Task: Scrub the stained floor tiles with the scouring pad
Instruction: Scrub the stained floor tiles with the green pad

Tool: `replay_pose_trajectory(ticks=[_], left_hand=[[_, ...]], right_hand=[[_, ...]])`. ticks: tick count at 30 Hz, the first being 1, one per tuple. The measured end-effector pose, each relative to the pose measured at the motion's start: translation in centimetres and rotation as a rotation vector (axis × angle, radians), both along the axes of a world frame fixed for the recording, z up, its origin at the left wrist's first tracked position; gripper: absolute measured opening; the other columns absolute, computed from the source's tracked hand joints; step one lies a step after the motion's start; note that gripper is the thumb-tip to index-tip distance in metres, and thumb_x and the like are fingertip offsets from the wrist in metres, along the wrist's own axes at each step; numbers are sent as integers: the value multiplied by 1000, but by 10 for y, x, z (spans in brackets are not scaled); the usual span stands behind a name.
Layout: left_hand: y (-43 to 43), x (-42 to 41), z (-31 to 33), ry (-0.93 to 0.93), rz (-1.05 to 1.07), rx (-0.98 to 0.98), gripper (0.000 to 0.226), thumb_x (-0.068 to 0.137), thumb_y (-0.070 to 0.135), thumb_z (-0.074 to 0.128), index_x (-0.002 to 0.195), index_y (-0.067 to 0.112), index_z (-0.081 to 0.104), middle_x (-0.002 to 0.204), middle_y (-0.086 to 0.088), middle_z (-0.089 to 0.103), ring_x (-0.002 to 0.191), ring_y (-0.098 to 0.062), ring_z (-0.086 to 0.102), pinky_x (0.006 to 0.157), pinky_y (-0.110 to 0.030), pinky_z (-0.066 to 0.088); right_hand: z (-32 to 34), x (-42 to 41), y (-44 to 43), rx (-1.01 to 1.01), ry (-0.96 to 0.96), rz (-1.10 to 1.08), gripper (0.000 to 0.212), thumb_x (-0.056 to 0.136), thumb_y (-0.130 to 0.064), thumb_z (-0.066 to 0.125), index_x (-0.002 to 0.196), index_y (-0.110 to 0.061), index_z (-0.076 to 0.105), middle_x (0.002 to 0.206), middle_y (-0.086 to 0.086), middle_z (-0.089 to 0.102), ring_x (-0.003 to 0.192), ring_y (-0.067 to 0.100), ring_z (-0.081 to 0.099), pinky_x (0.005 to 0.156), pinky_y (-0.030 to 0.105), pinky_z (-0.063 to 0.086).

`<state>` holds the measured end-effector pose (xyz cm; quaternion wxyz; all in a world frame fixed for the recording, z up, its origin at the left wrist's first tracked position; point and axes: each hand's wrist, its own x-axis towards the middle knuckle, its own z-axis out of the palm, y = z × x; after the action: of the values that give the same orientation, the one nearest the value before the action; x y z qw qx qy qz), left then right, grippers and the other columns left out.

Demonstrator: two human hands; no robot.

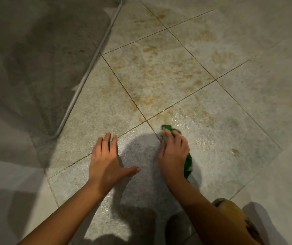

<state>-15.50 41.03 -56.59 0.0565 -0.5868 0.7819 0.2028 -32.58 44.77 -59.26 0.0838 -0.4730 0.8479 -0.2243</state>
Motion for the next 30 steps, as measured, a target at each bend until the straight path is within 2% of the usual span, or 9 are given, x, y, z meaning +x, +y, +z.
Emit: replay_pose_trajectory(ticks=[4, 7, 10, 15, 18, 21, 24, 26, 30], left_hand=[[0, -2, 3, 8, 13, 8, 133, 47, 88, 40, 150, 10, 9, 158, -11, 4, 145, -30, 0, 119, -39, 6], [1, -2, 4, 18, 24, 13, 135, 43, 87, 37, 150, 10, 12, 158, -12, 6, 145, -31, 2, 119, -40, 7], [1, -2, 5, 12, 23, 13, 135, 43, 88, 35, 150, 10, 12, 158, -11, 6, 145, -30, 2, 118, -39, 6], [1, -2, 5, 24, 24, 31, 134, 47, 88, 44, 150, 8, 13, 158, -12, 7, 145, -31, 2, 119, -40, 7], [0, -7, 8, 17, 32, 24, 131, 52, 81, 61, 149, 6, 15, 157, -13, 11, 145, -32, 5, 118, -41, 11], [-1, -12, 12, -34, 31, 33, 131, 54, 79, 63, 149, 5, 13, 157, -14, 10, 144, -33, 6, 118, -41, 11], [-3, -19, 13, -54, 65, 67, 130, 55, 74, 68, 148, 4, 11, 156, -15, 8, 144, -35, 6, 118, -43, 11], [-4, -25, 14, -53, 93, 71, 129, 56, 72, 70, 147, 3, 12, 155, -16, 10, 142, -36, 9, 117, -45, 14], [-4, -32, 11, 6, 131, 31, 130, 53, 82, 62, 145, 1, 18, 152, -18, 16, 138, -38, 15, 115, -48, 19]], right_hand=[[-6, -20, 21, -13, 24, 201, 40, 90, -27, 36, 119, -9, 57, 119, 12, 58, 110, 29, 46, 92, 47, 38], [-4, -43, 38, -9, 7, 194, 41, 91, -31, 34, 122, -12, 55, 123, 9, 55, 115, 25, 43, 98, 48, 32], [-4, -64, 45, -29, 11, 2, 38, 94, -27, 37, 126, -12, 52, 127, 9, 49, 116, 21, 34, 100, 44, 24], [-7, -59, 15, 11, -22, -435, 33, 93, -15, 45, 125, -7, 52, 127, 15, 47, 116, 29, 35, 99, 43, 23], [-8, -43, 2, -33, 43, -368, 34, 92, -17, 41, 119, -3, 57, 118, 19, 54, 108, 36, 45, 92, 50, 34], [-6, -30, 9, 22, -28, -171, 34, 95, -20, 42, 124, -9, 53, 126, 14, 52, 116, 33, 42, 98, 51, 32], [-3, -31, 27, -12, -3, 0, 37, 93, -26, 39, 122, -8, 54, 125, 15, 52, 117, 35, 44, 97, 53, 32], [-3, -38, 37, -12, -24, -28, 37, 94, -25, 40, 124, -9, 54, 126, 14, 51, 118, 32, 42, 99, 51, 30], [-4, -57, 49, -51, 9, -294, 35, 94, -19, 43, 126, -8, 52, 127, 15, 49, 117, 30, 38, 99, 49, 28]])
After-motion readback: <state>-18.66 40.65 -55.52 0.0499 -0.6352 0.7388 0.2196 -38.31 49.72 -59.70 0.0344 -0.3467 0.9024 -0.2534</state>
